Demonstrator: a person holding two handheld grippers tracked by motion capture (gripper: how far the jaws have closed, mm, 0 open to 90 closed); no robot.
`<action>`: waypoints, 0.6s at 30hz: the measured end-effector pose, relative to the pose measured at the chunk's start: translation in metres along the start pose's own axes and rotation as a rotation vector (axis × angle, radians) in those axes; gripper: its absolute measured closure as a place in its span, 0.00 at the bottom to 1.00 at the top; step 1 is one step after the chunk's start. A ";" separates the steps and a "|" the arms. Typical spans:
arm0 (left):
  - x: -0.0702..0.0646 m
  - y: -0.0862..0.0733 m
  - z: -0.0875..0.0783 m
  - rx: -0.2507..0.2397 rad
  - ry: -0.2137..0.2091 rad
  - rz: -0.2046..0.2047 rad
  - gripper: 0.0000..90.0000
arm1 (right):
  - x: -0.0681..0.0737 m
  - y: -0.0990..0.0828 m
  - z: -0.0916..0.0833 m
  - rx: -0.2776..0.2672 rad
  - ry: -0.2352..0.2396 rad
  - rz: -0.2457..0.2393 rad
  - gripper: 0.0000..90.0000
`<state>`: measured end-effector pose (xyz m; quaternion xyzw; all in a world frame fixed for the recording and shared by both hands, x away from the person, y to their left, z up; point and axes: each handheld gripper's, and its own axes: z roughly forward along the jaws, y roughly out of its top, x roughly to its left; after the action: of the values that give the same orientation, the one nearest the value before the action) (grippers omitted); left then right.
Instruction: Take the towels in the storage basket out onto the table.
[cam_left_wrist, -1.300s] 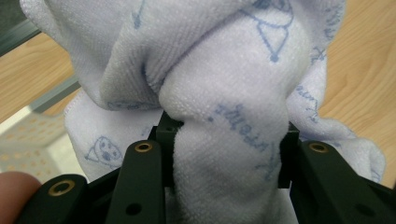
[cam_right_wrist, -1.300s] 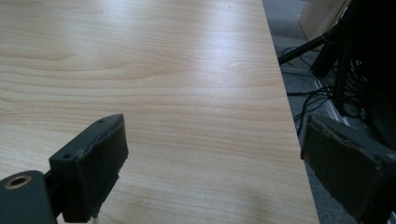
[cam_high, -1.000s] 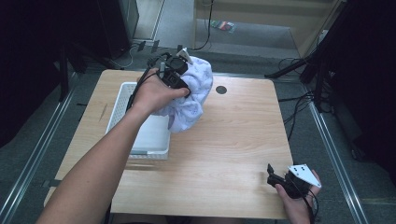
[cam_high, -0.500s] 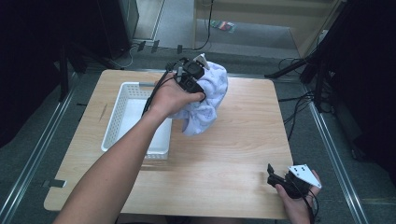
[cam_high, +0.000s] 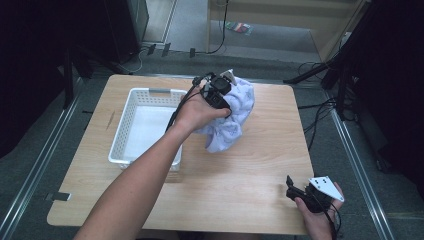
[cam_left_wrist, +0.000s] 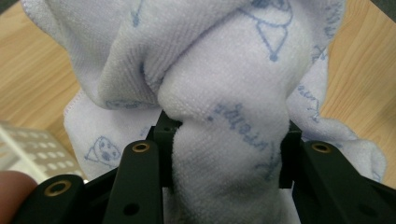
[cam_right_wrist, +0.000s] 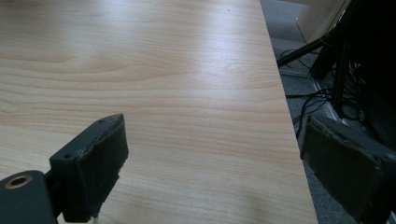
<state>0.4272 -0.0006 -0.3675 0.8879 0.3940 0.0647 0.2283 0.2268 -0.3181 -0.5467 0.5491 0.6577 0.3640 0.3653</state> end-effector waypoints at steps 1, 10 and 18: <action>-0.001 0.000 0.004 0.003 -0.004 0.002 0.65 | 0.000 0.000 0.000 0.001 -0.001 0.002 0.08; -0.007 -0.003 0.035 0.022 -0.015 0.009 0.64 | 0.000 0.000 0.000 -0.003 0.001 0.005 0.08; -0.010 -0.011 0.059 0.033 -0.020 0.014 0.60 | 0.000 0.000 -0.001 -0.005 0.003 0.007 0.08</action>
<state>0.4303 -0.0221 -0.4241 0.8950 0.3864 0.0509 0.2172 0.2262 -0.3181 -0.5466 0.5500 0.6554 0.3676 0.3645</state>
